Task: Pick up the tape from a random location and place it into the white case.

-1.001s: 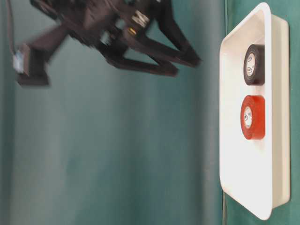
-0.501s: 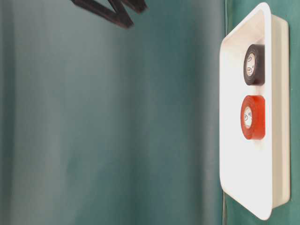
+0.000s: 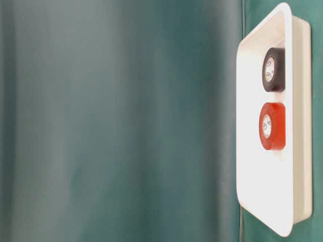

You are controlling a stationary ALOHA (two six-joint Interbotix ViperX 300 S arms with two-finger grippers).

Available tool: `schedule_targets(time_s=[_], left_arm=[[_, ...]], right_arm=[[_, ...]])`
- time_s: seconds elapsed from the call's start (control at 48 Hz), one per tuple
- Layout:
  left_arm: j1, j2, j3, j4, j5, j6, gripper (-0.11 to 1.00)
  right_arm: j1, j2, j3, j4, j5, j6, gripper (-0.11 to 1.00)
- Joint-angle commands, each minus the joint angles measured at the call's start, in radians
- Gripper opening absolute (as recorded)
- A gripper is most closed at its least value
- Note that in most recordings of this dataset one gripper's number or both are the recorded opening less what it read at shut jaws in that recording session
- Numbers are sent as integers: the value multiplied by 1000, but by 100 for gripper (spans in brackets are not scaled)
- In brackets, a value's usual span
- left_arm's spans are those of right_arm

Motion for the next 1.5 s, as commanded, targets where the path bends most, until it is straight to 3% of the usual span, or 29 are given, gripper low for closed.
schedule_targets(time_s=[0.0, 0.813, 1.251, 1.481], left_arm=[[-2, 3, -20, -2, -9, -2, 83], [-8, 11, -20, -2, -9, -2, 83], [-210, 11, -21, -2, -34, -2, 83], [-230, 14, -21, -2, -34, -2, 83]], right_arm=[[2, -2, 12, 2, -41, 12, 88], [0, -5, 21, 0, -60, 21, 88], [0, -5, 20, 0, -60, 21, 88], [0, -5, 15, -2, -60, 21, 88]])
